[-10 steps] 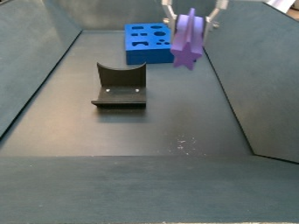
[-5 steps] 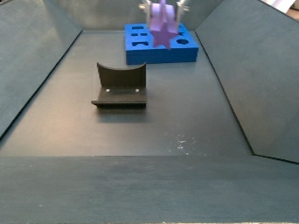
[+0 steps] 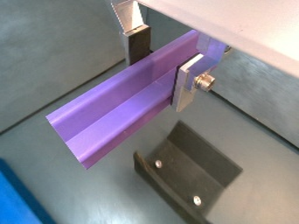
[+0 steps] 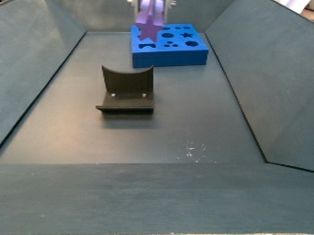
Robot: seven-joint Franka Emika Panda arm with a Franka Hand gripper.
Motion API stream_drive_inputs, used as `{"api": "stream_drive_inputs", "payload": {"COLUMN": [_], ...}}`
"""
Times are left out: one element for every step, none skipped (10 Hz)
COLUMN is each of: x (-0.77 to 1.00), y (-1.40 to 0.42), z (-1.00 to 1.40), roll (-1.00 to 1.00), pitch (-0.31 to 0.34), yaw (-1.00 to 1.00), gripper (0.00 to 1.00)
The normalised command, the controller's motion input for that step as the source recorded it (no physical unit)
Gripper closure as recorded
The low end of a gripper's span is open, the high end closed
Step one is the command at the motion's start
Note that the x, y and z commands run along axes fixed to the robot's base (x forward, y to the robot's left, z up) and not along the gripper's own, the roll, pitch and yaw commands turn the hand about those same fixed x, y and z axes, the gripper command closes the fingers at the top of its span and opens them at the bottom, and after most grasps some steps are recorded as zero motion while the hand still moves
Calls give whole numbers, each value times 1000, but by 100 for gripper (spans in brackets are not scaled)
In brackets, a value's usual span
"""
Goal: Pick up the star object. Move up. Place the star object on the fixture. Regrasp the star object. Move to above the board. Insert the star object.
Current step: Place the star object on the fixture.
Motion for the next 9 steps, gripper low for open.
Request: {"api": "stream_drive_inputs", "payload": {"x": [1000, 1000, 1000, 1000, 471, 340, 292, 168, 72], "y": [-181, -140, -122, -93, 216, 238, 210, 102, 75], "z": [28, 24, 23, 16, -198, -183, -135, -53, -22], "roll": [35, 43, 46, 52, -1000, -1000, -1000, -1000, -1000], "pitch": [152, 159, 155, 153, -12, -11, -10, 8, 31], "yaw": [36, 38, 39, 38, -33, -43, -51, -53, -55], "gripper": [100, 100, 100, 100, 100, 100, 100, 100, 100]}}
